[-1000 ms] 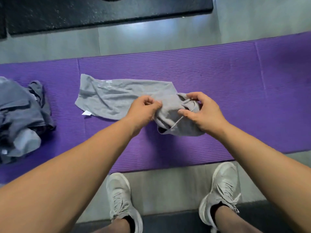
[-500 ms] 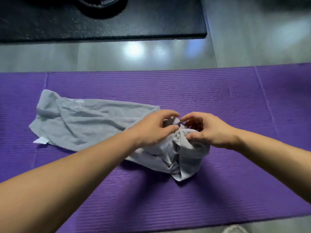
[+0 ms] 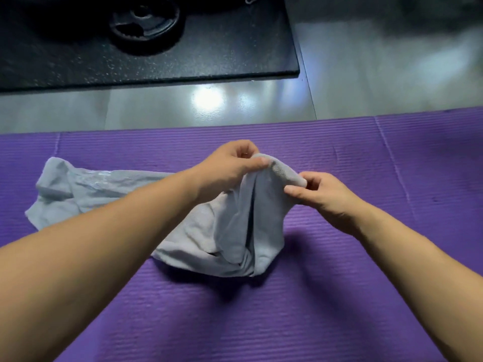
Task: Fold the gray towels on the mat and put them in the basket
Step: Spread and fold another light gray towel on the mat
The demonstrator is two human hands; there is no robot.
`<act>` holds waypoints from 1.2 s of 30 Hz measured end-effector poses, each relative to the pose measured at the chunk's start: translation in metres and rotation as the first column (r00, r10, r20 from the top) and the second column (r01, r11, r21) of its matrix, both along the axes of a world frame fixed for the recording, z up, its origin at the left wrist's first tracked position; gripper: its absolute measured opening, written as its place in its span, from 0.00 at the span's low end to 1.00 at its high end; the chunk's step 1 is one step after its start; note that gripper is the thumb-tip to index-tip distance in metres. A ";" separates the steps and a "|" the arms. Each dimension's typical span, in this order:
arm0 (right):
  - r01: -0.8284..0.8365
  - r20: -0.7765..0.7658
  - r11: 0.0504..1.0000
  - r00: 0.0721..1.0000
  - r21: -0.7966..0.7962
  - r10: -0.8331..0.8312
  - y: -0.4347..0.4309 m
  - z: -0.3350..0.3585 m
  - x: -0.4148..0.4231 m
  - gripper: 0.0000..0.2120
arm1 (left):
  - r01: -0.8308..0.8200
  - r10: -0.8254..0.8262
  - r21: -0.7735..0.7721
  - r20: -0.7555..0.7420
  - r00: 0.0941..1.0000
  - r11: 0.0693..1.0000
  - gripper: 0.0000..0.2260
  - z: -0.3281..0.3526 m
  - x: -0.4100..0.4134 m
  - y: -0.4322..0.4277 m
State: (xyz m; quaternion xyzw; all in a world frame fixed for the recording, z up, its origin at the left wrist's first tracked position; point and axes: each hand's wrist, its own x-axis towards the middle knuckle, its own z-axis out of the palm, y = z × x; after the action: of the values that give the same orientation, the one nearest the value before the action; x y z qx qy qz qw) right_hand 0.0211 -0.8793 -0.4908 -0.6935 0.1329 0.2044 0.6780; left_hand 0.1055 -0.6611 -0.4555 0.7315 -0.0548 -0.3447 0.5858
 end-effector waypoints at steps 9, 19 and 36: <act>0.379 0.156 0.922 0.918 -0.079 -0.364 0.016 0.008 -0.023 0.07 | 0.121 -0.118 0.025 -0.110 0.987 0.992 0.11 0.010 -0.010 -0.021; 0.232 -0.103 0.968 0.970 0.092 -0.222 -0.034 0.017 -0.099 0.16 | 0.291 -0.285 -0.092 0.077 0.956 0.952 0.05 0.036 -0.026 -0.107; 0.409 -0.010 0.904 0.912 0.125 -0.411 -0.185 -0.028 -0.108 0.16 | -0.246 0.198 0.128 0.305 0.932 0.961 0.10 -0.036 0.040 -0.192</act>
State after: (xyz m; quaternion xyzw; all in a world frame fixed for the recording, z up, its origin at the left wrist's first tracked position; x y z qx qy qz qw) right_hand -0.0872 -1.0640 -0.5187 -0.6080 0.2571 0.0596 0.7488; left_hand 0.1453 -0.8531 -0.4912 0.8209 -0.0280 -0.1689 0.5448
